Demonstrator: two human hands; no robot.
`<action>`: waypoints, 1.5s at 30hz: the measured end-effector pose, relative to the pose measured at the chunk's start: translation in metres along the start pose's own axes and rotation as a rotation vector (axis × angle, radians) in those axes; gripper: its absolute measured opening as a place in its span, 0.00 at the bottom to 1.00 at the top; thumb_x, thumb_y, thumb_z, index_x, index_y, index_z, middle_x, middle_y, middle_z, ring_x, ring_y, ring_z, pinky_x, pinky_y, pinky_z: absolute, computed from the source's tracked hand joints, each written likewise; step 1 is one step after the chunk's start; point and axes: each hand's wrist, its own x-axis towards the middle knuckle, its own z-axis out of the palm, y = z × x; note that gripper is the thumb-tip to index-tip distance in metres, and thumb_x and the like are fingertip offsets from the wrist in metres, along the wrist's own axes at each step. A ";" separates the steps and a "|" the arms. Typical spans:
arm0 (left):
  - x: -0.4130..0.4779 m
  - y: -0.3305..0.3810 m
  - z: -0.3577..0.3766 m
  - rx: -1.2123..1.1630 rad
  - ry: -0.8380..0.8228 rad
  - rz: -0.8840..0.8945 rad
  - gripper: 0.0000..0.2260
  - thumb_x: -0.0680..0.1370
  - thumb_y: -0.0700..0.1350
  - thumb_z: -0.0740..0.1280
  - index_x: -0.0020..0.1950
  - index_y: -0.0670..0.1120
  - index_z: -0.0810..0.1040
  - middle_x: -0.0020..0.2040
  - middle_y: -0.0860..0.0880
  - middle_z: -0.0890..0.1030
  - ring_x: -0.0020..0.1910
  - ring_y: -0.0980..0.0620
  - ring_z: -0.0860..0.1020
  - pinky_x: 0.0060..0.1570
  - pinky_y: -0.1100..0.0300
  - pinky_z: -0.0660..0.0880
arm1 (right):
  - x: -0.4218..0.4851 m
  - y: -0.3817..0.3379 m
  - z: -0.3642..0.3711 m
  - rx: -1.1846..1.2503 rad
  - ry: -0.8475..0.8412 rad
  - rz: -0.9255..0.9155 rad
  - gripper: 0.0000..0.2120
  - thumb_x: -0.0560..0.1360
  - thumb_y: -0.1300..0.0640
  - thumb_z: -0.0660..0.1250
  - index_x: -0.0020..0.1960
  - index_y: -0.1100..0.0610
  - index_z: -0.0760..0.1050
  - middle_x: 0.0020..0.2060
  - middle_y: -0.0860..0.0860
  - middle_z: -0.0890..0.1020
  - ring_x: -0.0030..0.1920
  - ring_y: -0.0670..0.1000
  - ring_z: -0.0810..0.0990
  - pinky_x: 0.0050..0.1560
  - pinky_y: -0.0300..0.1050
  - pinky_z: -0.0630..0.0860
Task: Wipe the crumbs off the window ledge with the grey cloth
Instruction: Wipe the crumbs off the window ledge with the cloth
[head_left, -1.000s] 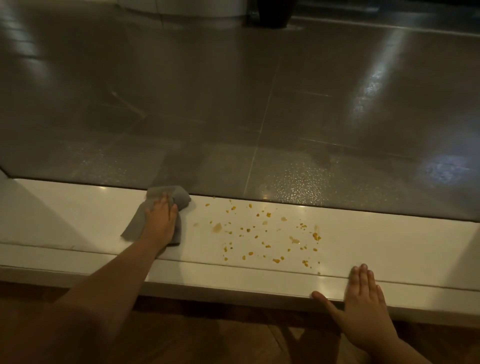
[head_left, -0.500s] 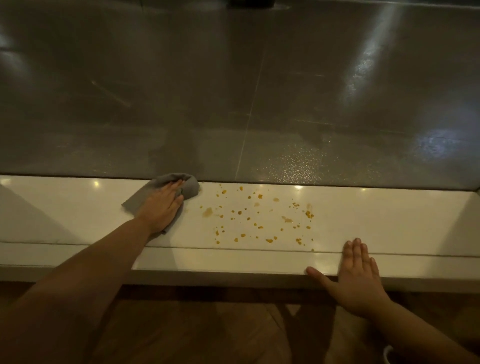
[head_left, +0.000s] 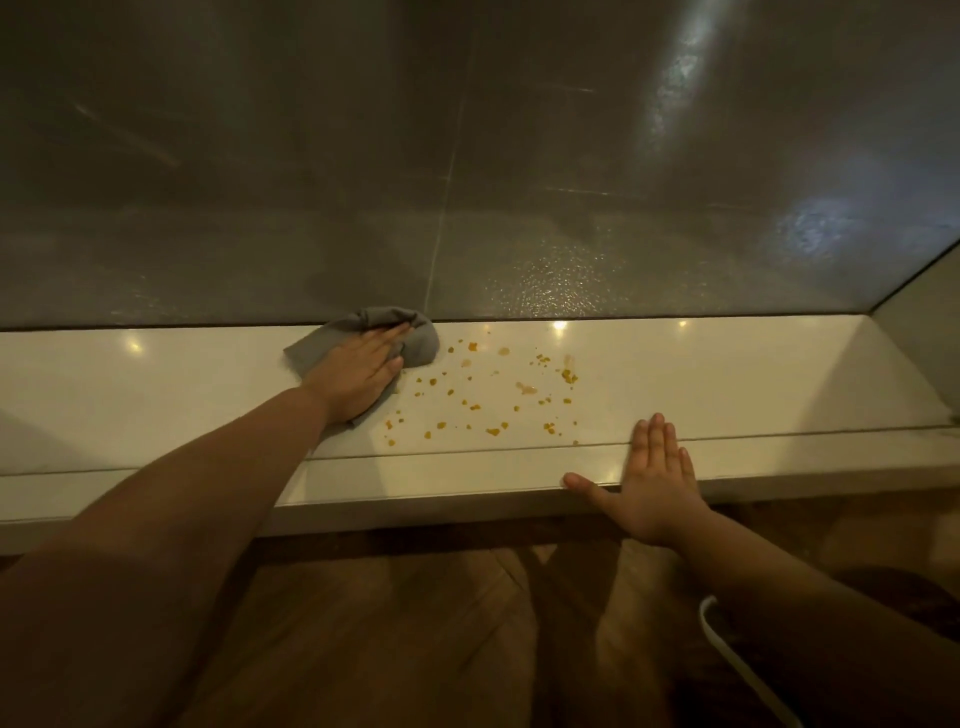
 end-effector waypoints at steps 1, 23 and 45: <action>0.003 0.005 0.002 -0.007 -0.001 0.027 0.22 0.83 0.49 0.51 0.77 0.48 0.53 0.77 0.50 0.58 0.76 0.53 0.56 0.74 0.60 0.49 | 0.000 0.000 0.000 0.000 0.006 -0.003 0.59 0.60 0.20 0.42 0.74 0.61 0.29 0.74 0.59 0.31 0.74 0.58 0.31 0.73 0.53 0.35; 0.019 0.093 -0.020 -0.310 -0.246 0.102 0.18 0.83 0.47 0.53 0.71 0.45 0.68 0.69 0.45 0.72 0.67 0.46 0.70 0.64 0.60 0.62 | -0.004 0.001 -0.002 0.026 0.004 -0.012 0.57 0.65 0.21 0.46 0.74 0.61 0.30 0.74 0.59 0.32 0.75 0.58 0.31 0.74 0.54 0.36; -0.055 0.188 -0.025 0.348 -0.001 0.437 0.17 0.81 0.50 0.55 0.69 0.52 0.67 0.64 0.46 0.71 0.63 0.46 0.68 0.61 0.53 0.62 | -0.035 -0.021 -0.091 0.550 0.044 -0.561 0.27 0.72 0.62 0.71 0.69 0.53 0.70 0.60 0.53 0.80 0.57 0.44 0.77 0.51 0.25 0.70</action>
